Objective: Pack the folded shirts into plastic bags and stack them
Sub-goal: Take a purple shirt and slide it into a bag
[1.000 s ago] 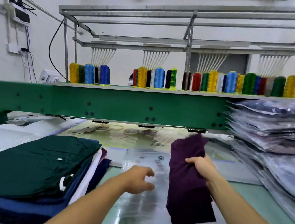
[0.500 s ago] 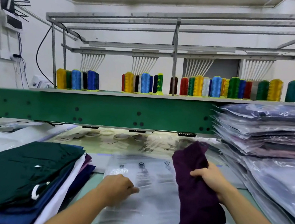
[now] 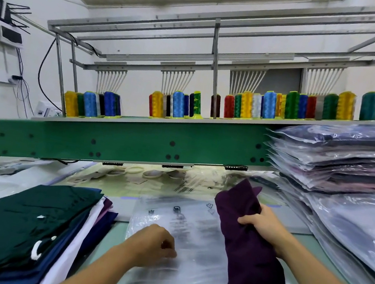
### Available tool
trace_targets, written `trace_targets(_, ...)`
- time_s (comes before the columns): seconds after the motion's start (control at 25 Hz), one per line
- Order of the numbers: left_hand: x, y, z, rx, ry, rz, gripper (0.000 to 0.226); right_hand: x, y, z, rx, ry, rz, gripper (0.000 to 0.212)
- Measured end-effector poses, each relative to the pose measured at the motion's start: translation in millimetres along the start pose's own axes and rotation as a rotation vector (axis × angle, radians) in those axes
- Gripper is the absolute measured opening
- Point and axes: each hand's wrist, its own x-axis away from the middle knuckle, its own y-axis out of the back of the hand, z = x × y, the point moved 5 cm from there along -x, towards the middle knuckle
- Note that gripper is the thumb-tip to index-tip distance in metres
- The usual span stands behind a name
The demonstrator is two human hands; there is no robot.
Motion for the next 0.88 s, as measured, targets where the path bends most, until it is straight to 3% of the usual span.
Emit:
trace_targets(0.28,-3,-5,0,0.390,0.145,0.141,0.029,-1,6,3,0.044,0.044,0.008,0.029)
trace_targets(0.48,-12,2,-7,-0.096,0.125,-0.076,0.019,3,1,16,0.125,0.097,0.023,0.027)
trace_targets(0.6,-25,8,-24,-0.064,0.114,-0.063,0.044,7,-23,41,0.250,0.197,0.078,0.026)
trace_targets(0.72,-36,-5,-45,-0.209,0.121,-0.015,0.067,11,-51,60,0.354,0.305,0.134,0.027)
trace_targets(0.8,-44,-14,-48,-0.190,0.206,-0.041,0.062,15,-62,57,0.432,0.334,0.166,0.028)
trace_targets(0.88,-49,-13,-40,0.033,0.295,-0.060,0.047,20,-68,45,0.519,0.344,0.210,0.031)
